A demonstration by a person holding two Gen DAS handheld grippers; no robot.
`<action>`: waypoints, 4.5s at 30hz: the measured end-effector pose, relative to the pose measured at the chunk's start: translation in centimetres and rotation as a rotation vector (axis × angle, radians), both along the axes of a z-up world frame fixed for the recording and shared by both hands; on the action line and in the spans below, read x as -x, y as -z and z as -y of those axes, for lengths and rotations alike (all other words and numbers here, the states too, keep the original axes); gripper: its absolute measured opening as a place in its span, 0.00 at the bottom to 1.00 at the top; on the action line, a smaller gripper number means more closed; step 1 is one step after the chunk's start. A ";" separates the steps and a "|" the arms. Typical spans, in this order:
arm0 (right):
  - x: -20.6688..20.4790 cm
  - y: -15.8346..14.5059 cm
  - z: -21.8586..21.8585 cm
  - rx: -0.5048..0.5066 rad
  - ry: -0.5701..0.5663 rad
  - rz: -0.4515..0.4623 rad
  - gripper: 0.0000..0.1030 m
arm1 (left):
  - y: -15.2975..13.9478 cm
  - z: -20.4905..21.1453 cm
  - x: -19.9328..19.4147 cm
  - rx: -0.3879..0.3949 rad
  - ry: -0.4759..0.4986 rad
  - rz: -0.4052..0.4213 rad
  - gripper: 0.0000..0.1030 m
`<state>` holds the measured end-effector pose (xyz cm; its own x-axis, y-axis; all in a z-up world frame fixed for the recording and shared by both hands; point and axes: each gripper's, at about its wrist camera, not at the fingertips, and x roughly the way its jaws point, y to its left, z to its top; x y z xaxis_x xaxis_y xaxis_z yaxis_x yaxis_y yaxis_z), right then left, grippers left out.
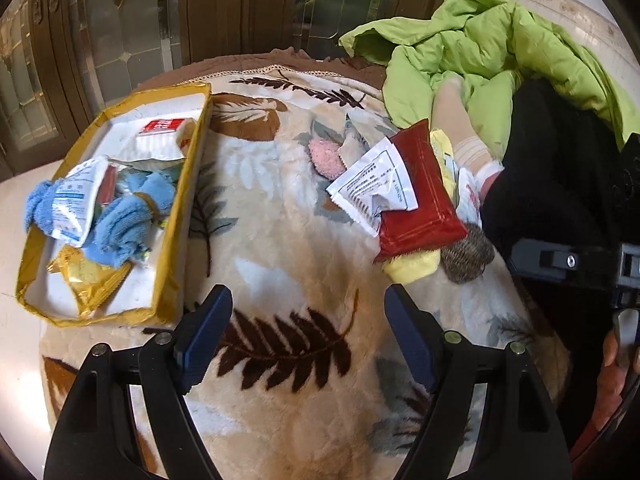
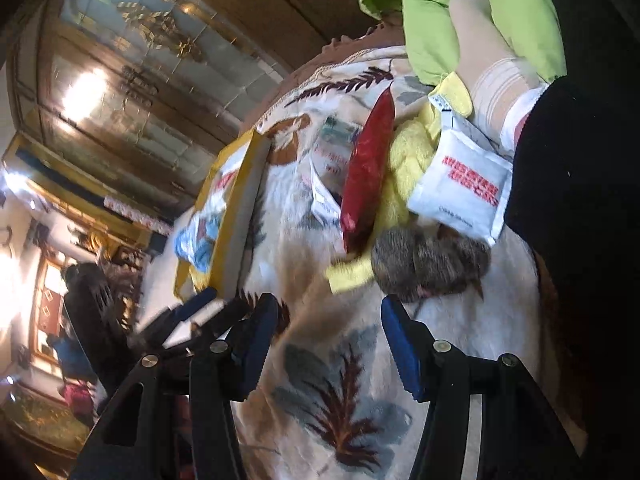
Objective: Organize soft objects
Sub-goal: 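Grasp the red snack bag with the right tool, then grasp the small green-and-white packet with the left tool, then drop the red bag with the right tool while the left tool drops the green packet into the box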
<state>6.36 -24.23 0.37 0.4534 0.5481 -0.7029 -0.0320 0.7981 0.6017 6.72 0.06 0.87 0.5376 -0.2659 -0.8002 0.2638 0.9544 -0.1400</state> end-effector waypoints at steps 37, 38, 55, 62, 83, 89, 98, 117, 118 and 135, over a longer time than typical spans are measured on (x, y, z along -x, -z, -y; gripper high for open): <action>-10.3 3.9 1.7 -0.227 0.206 -0.196 0.56 | 1.9 5.5 -10.9 0.057 -0.031 -0.148 0.78; -10.5 4.0 1.5 -0.228 0.200 -0.202 0.56 | 1.8 5.4 -10.8 0.051 -0.031 -0.146 0.79; -11.4 5.1 1.4 -0.164 0.106 -0.206 0.18 | 4.0 4.0 -10.5 0.094 -0.069 -0.143 0.19; -10.1 1.6 -0.7 -0.220 0.037 -0.126 0.17 | -0.8 2.9 -8.0 0.105 -0.015 -0.026 0.18; -9.3 1.4 0.3 -0.242 0.048 -0.134 0.18 | 1.8 -0.6 -7.9 0.086 -0.089 -0.143 0.68; -9.1 2.1 1.0 -0.244 0.061 -0.147 0.18 | 3.2 1.9 -9.2 0.158 -0.053 -0.204 0.68; -9.3 3.0 2.0 -0.252 0.093 -0.165 0.18 | 1.9 4.2 -9.4 0.205 0.004 -0.182 0.68; -8.9 4.1 2.5 -0.354 0.112 -0.182 0.18 | 2.9 3.1 -10.6 0.263 -0.026 -0.219 0.10; -8.9 3.7 2.2 -0.359 0.101 -0.175 0.18 | 2.6 2.5 -10.4 0.276 -0.032 -0.210 0.10; -14.2 0.4 -7.2 -0.494 -0.035 -0.155 0.18 | -3.6 -7.5 -12.4 0.196 -0.171 -0.057 0.10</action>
